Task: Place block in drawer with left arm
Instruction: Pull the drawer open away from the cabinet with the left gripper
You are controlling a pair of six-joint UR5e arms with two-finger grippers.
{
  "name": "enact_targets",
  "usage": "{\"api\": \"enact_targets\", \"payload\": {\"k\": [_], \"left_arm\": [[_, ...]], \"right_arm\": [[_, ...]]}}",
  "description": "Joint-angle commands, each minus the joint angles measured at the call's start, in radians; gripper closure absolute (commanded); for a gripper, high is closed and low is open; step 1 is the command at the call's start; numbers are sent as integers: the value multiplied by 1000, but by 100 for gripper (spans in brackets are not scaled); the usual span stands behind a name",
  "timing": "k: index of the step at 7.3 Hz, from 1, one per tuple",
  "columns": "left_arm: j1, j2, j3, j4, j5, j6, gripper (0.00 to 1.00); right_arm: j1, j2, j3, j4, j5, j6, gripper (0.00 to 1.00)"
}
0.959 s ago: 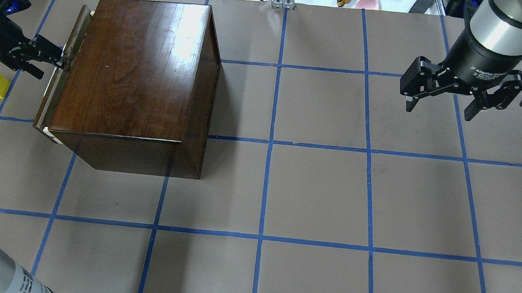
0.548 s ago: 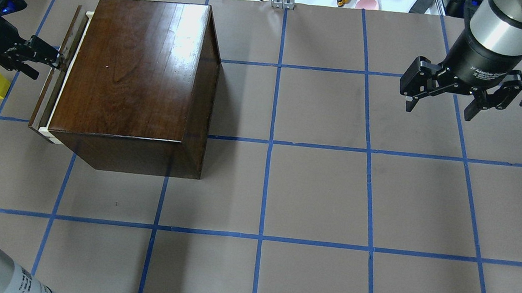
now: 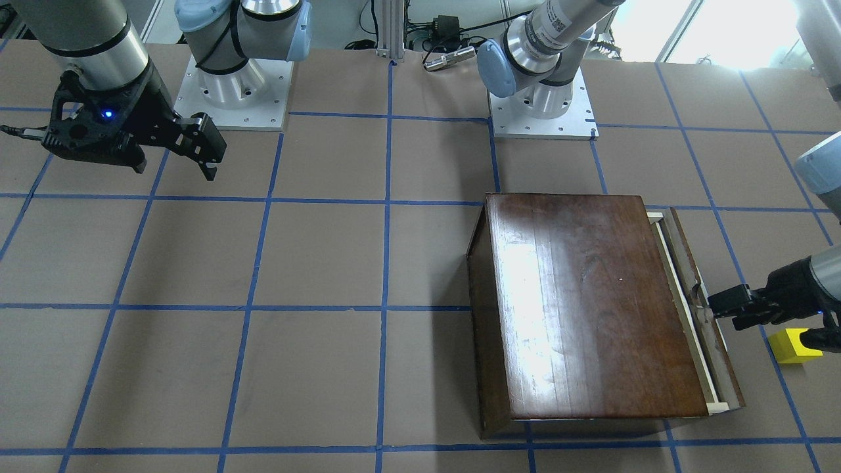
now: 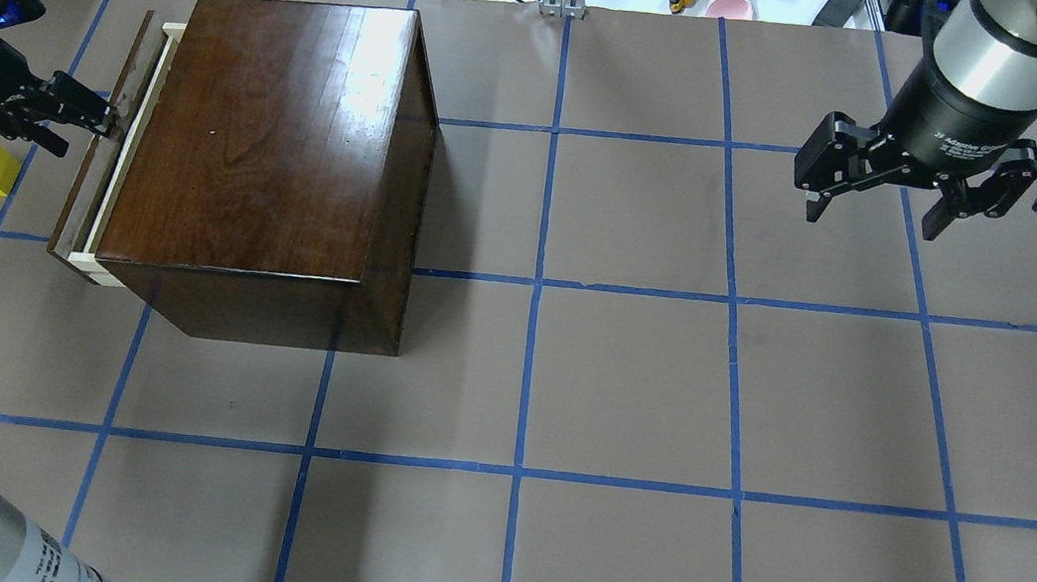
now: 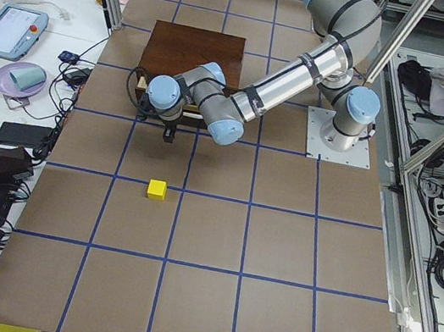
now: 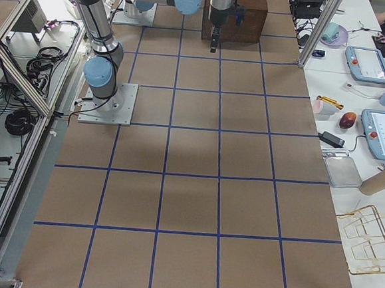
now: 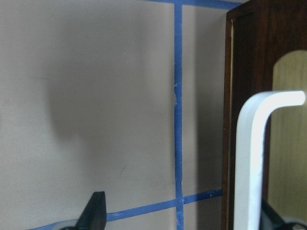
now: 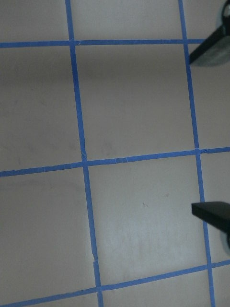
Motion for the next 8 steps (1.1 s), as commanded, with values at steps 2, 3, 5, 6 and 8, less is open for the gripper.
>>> {"api": "enact_targets", "payload": {"k": [2,3,5,6,8], "left_arm": [[20,2,1,0,1,0,2],[20,2,1,0,1,0,2],[22,2,14,-1,23,0,2],[22,2,14,-1,24,-1,2],[23,2,16,-1,50,-1,2]], "right_arm": [[0,0,0,0,0,0,0],[0,0,0,0,0,0,0],[0,0,0,0,0,0,0],[0,0,0,0,0,0,0],[0,0,0,0,0,0,0]]}}
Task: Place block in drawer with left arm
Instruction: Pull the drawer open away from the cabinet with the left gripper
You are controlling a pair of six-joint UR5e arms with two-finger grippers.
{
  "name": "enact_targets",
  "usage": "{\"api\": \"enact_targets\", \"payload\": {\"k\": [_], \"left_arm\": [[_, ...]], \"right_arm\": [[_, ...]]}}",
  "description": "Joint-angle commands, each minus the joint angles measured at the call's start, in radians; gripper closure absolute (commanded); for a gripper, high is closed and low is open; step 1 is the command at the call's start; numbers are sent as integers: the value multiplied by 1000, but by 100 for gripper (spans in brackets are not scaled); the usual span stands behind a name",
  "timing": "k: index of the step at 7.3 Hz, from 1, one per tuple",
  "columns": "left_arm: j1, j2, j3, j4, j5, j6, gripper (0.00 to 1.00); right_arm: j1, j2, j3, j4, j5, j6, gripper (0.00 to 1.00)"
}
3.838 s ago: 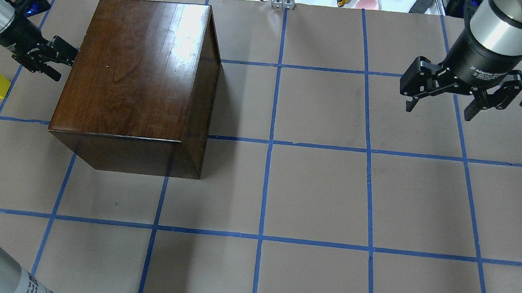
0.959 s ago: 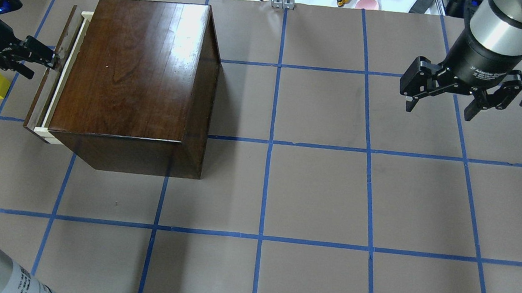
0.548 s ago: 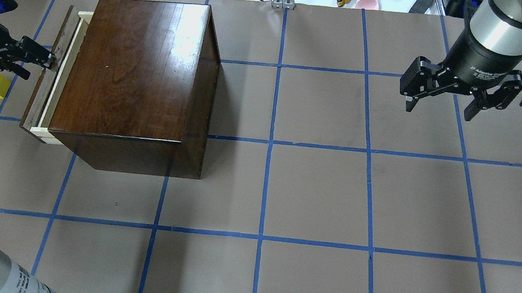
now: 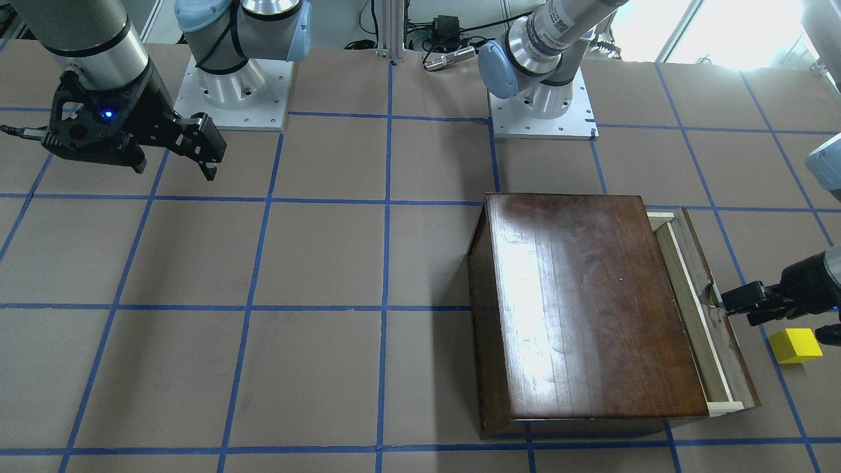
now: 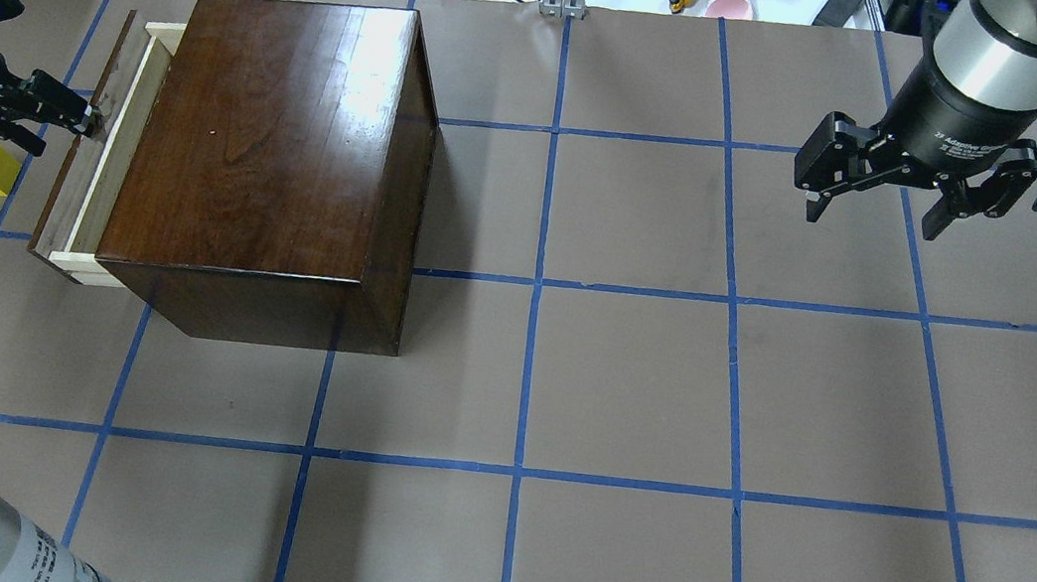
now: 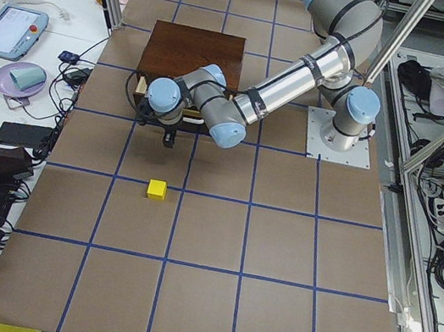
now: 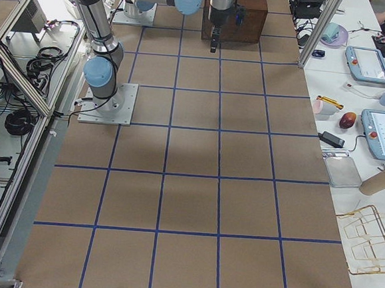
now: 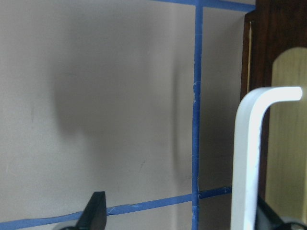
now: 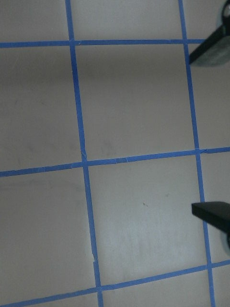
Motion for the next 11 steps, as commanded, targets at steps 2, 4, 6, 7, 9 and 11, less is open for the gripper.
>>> {"api": "enact_targets", "payload": {"k": [2,4,6,7,9,11], "left_arm": [[9,0,2,0,11,1,2],[13,5,5,-1,14,0,2],[13,8,8,0,54,0,2],[13,8,8,0,54,0,2],[15,8,8,2,56,0,2],[15,8,9,2,69,1,2]], "right_arm": [[0,0,0,0,0,0,0],[0,0,0,0,0,0,0],[0,0,0,0,0,0,0],[0,0,0,0,0,0,0],[0,0,0,0,0,0,0],[0,0,0,0,0,0,0]]}}
